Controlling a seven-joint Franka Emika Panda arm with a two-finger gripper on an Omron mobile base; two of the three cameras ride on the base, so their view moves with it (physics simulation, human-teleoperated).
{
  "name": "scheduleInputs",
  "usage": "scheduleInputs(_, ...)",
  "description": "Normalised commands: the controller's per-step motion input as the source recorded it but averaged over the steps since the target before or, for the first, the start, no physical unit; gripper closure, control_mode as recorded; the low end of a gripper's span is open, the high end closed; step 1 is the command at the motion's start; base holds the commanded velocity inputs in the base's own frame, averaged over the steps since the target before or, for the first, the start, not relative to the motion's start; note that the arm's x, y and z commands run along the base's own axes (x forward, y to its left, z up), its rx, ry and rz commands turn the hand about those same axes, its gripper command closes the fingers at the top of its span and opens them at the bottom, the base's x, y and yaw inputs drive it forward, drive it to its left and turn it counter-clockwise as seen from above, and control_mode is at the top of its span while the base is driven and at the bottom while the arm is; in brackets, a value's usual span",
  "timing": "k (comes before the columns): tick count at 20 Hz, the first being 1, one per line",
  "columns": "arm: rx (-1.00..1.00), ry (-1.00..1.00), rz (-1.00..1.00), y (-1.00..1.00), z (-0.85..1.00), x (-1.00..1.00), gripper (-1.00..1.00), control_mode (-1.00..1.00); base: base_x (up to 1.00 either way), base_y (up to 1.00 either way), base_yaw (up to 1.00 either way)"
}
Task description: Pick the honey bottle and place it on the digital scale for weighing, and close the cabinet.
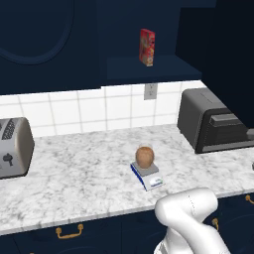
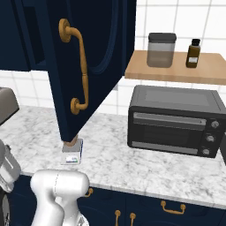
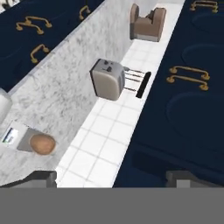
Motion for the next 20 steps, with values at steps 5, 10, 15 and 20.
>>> scheduleInputs(5, 0.49, -0.48, -0.22, -0.76, -1.0, -0.38, -1.0, -1.0, 0.0, 0.0, 0.0)
scheduleInputs(10, 0.55, -0.44, -0.17, -0.87, -1.0, 0.1, -1.0, -1.0, 0.0, 0.0, 0.0)
scheduleInputs(15, 0.43, -0.21, -0.13, -0.28, -1.0, 1.0, -1.0, -1.0, 0.0, 0.0, 0.0)
scheduleInputs(20, 0.27, -0.2, -0.04, 0.07, -1.0, 1.0, -1.0, -1.0, 0.0, 0.0, 0.0)
